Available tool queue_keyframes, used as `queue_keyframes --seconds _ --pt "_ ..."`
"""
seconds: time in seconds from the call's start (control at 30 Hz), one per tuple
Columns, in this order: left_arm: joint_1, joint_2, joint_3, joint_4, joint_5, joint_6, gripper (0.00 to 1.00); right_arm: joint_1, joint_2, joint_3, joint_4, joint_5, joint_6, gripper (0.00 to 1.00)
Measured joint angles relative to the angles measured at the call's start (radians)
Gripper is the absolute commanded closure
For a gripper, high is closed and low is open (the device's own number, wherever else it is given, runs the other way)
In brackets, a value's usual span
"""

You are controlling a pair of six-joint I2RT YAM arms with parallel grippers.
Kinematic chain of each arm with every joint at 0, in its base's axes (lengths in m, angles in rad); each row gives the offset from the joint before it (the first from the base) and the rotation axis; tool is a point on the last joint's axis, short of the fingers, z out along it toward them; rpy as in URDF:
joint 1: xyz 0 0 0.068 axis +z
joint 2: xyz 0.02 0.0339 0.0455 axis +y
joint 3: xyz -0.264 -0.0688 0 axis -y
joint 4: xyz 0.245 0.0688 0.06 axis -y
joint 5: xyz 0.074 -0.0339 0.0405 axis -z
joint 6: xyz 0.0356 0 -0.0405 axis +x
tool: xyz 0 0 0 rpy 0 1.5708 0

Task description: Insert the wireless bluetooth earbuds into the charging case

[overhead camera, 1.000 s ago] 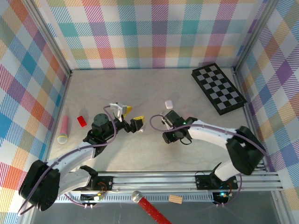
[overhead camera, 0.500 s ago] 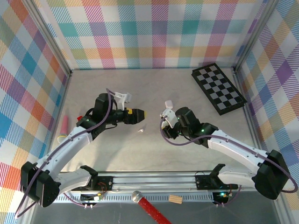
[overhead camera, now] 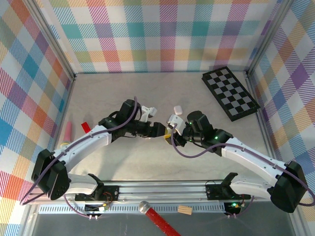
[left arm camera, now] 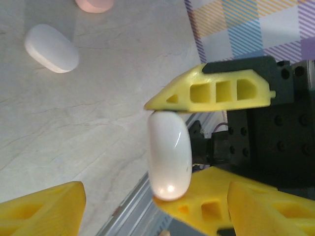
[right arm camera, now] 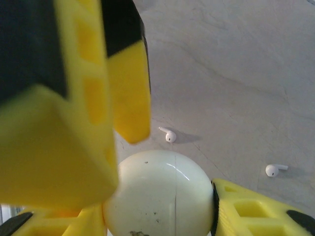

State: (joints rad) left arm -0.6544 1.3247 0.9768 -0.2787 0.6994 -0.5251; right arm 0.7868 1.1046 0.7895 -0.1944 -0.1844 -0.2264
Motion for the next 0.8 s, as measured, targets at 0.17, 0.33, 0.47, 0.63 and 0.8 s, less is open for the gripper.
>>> queue_keyframes --seconds 0.17,0.33,0.47,0.63,0.8 --pt "-0.016 0.035 0.002 0.055 0.021 -0.041 0.51 0.000 0.001 0.000 0.021 -0.027 0.000 0.55" --pt "-0.024 0.043 0.003 0.080 0.039 -0.060 0.75 0.000 0.000 0.000 0.027 -0.035 0.000 0.54" --pt "-0.024 0.043 0.003 0.082 0.032 -0.060 0.89 -0.001 0.000 -0.001 0.026 -0.031 0.000 0.48" --pt "-0.026 0.030 0.001 0.102 0.033 -0.026 0.91 -0.001 -0.008 -0.002 0.044 -0.030 0.010 0.26" --pt "-0.026 -0.066 -0.072 0.212 -0.003 0.076 0.92 -0.023 -0.133 -0.061 0.111 -0.098 0.052 0.11"
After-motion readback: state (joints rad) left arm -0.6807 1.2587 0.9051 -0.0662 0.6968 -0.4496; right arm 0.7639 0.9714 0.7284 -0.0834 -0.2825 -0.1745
